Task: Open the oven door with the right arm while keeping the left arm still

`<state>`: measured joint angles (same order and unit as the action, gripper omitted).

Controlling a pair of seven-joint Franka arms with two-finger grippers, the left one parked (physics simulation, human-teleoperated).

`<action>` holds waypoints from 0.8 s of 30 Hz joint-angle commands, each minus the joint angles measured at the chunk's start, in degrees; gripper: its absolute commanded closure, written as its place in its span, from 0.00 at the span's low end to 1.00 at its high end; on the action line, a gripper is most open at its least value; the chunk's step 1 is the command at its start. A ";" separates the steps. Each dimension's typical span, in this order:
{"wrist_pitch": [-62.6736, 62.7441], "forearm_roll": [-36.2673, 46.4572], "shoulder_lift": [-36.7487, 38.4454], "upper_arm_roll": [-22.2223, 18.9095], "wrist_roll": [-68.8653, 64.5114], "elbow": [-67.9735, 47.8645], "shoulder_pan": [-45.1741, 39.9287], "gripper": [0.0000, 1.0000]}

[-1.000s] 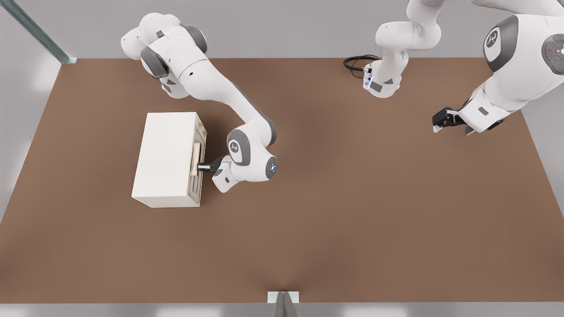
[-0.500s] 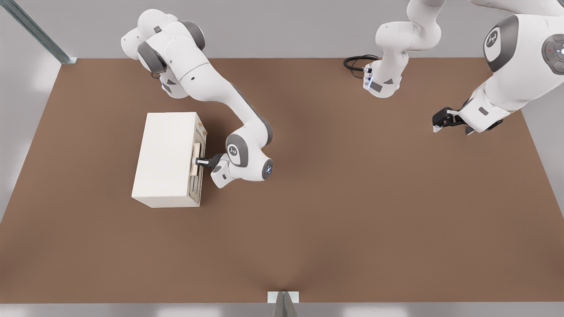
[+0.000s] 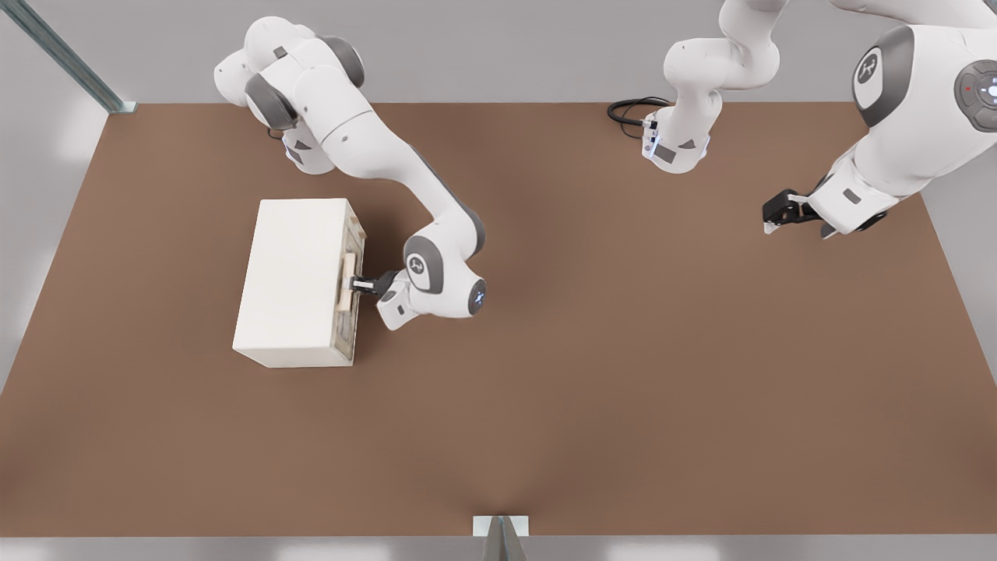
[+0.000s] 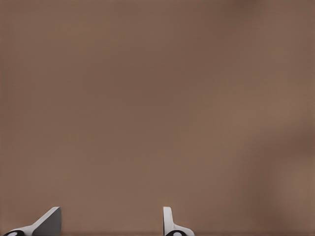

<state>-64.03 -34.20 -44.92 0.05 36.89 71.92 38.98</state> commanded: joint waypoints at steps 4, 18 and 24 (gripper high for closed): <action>-8.13 11.16 0.97 0.48 7.32 -7.58 -3.02 0.79; -19.73 38.24 31.91 -5.05 -37.59 3.14 -29.22 0.00; -19.82 38.33 31.65 -5.05 -37.41 3.14 -29.22 0.00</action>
<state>-82.48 3.55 -13.31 -4.99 15.30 75.08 9.75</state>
